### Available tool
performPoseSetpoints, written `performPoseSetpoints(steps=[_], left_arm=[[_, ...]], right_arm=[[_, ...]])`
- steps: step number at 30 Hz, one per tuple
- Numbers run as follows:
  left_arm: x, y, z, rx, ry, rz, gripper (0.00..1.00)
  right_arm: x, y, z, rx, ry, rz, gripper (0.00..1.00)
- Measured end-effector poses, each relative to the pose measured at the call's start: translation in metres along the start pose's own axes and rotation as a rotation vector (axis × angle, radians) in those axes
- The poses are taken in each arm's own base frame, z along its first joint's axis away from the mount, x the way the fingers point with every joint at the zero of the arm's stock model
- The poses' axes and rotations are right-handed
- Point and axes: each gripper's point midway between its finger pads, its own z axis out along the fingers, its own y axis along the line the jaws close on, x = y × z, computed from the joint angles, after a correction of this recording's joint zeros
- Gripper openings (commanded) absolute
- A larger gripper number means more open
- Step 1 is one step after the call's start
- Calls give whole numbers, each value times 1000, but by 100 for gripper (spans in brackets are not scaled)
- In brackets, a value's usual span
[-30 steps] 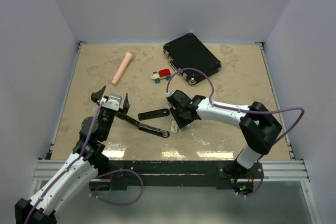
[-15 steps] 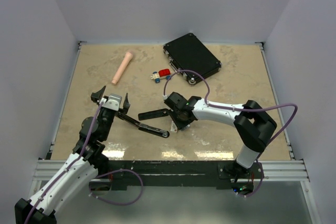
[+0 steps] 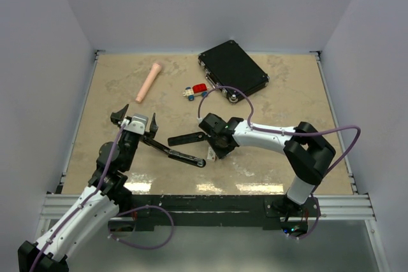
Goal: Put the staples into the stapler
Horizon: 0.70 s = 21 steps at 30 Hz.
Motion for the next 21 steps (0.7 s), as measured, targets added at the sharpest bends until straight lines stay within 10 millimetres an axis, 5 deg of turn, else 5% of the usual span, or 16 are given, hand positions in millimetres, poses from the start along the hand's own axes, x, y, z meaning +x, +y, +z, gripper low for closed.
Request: performPoseSetpoints(steps=[17, 21], left_arm=[[0, -1, 0, 3, -1, 0, 98], [0, -1, 0, 4, -1, 0, 98]], right_arm=[[2, 9, 4, -35, 26, -40, 26], [1, 8, 4, -32, 24, -42, 11]])
